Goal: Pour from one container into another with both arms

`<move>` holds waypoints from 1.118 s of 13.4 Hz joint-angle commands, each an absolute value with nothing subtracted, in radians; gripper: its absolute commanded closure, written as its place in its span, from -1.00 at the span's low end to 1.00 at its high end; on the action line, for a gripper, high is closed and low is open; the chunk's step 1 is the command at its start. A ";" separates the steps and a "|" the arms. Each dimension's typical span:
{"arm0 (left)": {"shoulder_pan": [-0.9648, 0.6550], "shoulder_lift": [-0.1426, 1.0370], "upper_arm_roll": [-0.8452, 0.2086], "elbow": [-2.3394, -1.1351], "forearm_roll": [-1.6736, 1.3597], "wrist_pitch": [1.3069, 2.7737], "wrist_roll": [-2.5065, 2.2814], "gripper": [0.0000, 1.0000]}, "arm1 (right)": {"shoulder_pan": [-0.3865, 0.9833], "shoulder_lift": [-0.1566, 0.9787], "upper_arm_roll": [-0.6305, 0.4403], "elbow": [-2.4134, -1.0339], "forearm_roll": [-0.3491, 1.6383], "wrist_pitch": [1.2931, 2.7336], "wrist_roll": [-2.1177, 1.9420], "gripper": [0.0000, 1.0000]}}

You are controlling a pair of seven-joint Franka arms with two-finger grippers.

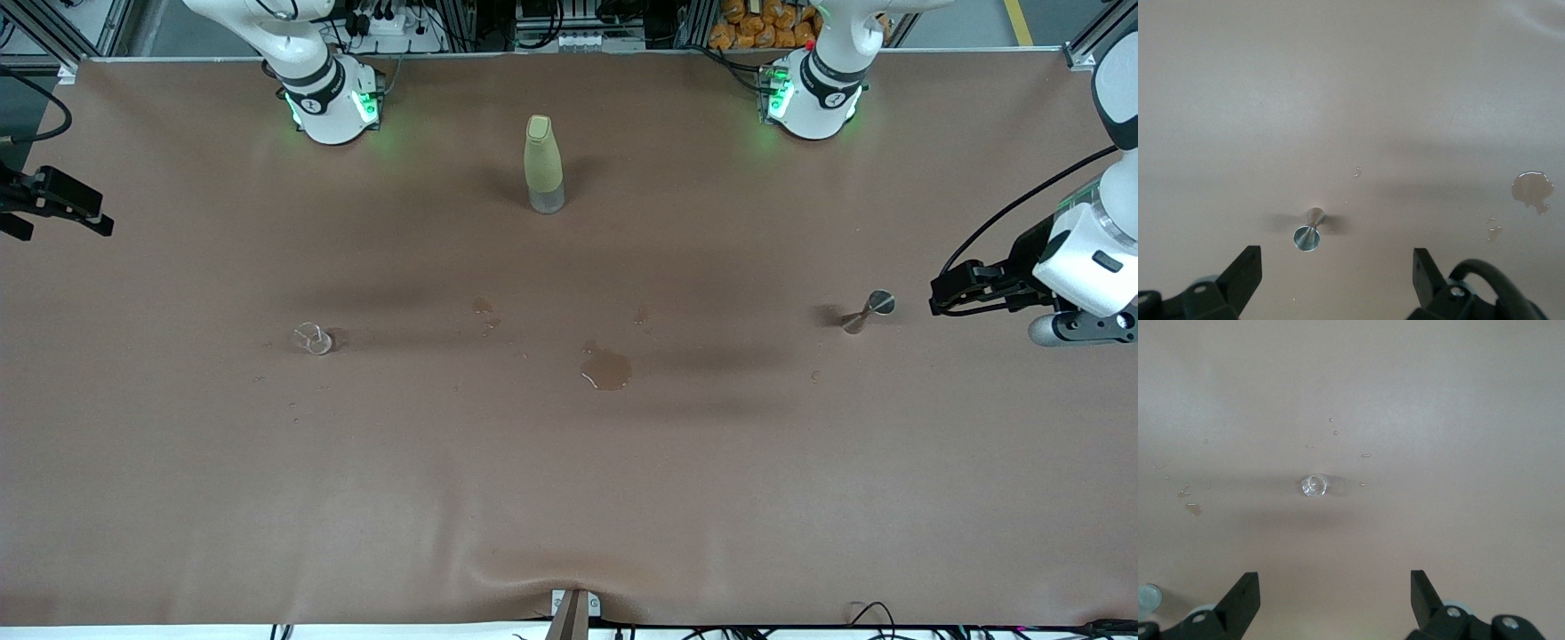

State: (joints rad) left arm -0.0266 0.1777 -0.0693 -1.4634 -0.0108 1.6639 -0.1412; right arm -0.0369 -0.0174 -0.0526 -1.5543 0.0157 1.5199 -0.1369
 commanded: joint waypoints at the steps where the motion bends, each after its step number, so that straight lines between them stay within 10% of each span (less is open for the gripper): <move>1: -0.029 0.161 -0.071 -1.474 0.011 1.652 -0.130 -1.00 | -0.055 -0.006 -0.040 -1.528 0.006 1.511 -0.158 -1.00; 15: -0.029 0.161 -0.071 -1.476 0.011 1.652 -0.130 -1.00 | -0.055 -0.005 -0.041 -1.528 0.003 1.511 -0.206 -1.00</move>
State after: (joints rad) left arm -0.0266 0.1777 -0.0693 -1.4670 -0.0108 1.6636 -0.1410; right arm -0.0380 -0.0174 -0.0528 -1.5541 0.0153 1.5200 -0.1908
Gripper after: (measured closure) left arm 0.000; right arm 0.000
